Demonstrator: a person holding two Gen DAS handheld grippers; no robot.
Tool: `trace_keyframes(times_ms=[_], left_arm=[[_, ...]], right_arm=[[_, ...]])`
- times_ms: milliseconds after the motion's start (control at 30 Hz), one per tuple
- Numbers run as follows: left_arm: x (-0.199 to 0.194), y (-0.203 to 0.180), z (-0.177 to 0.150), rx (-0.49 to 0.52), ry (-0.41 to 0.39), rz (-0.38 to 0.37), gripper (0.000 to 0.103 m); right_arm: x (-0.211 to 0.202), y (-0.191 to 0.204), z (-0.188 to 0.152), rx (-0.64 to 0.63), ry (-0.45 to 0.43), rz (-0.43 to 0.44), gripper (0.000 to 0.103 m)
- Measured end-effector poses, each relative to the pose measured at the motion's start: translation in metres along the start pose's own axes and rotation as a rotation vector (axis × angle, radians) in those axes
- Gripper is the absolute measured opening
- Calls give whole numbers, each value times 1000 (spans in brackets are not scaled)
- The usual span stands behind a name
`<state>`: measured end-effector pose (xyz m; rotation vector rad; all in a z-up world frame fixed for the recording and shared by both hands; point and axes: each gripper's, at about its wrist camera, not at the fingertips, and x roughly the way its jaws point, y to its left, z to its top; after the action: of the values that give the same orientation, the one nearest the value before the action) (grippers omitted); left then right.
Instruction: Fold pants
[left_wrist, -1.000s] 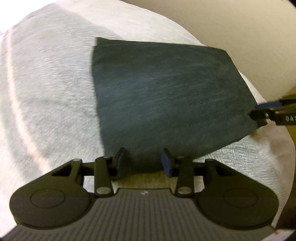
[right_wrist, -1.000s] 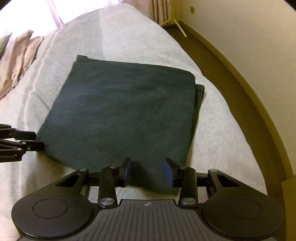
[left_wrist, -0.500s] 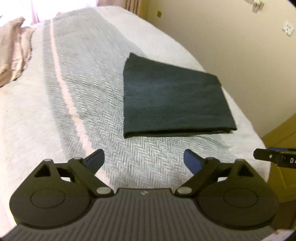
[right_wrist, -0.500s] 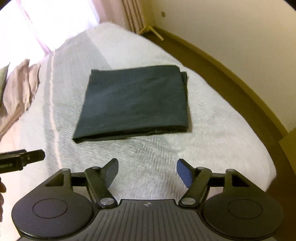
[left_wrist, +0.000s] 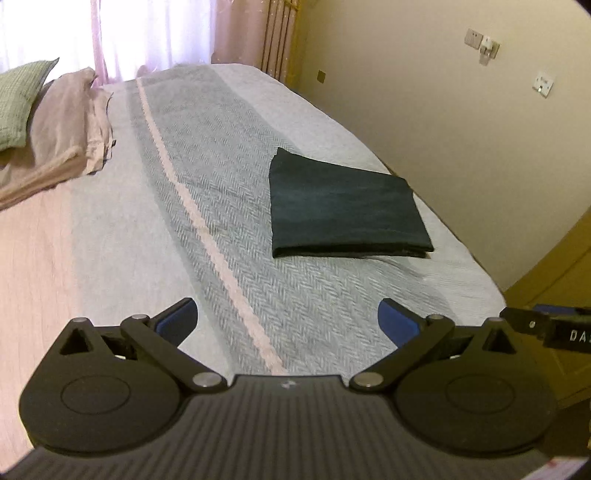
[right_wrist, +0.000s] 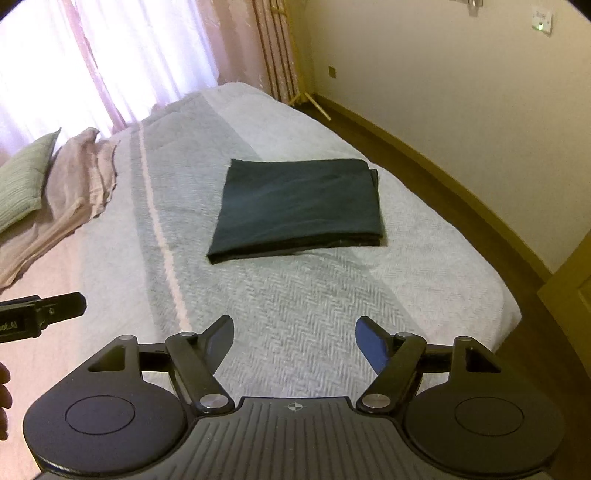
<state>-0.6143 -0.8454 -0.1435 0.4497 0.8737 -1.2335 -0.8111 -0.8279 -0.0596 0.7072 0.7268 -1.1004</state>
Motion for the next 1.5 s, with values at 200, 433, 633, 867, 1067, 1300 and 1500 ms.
trace_keyframes(times_ms=[200, 433, 633, 867, 1067, 1300, 1500], left_arm=[[-31, -2, -11, -10, -10, 0, 102], [-44, -16, -11, -7, -30, 4, 102], [-48, -36, -8, -7, -37, 18, 102], [-52, -55, -5, 6, -50, 45, 102], [-55, -69, -8, 35, -50, 48, 102], [-51, -76, -10, 40, -31, 74, 102], [-48, -76, -8, 42, -24, 91, 102]], right_arm=[[-21, 10, -7, -25, -26, -7, 71], [-34, 11, 4, -78, -56, -8, 71], [-40, 6, 10, -127, -65, -1, 71], [-47, -8, 7, -94, -72, 26, 71], [-54, -17, 1, -77, -64, 31, 71], [-56, -24, 4, -53, -63, 40, 71], [-51, -26, 9, -57, -59, 48, 71]])
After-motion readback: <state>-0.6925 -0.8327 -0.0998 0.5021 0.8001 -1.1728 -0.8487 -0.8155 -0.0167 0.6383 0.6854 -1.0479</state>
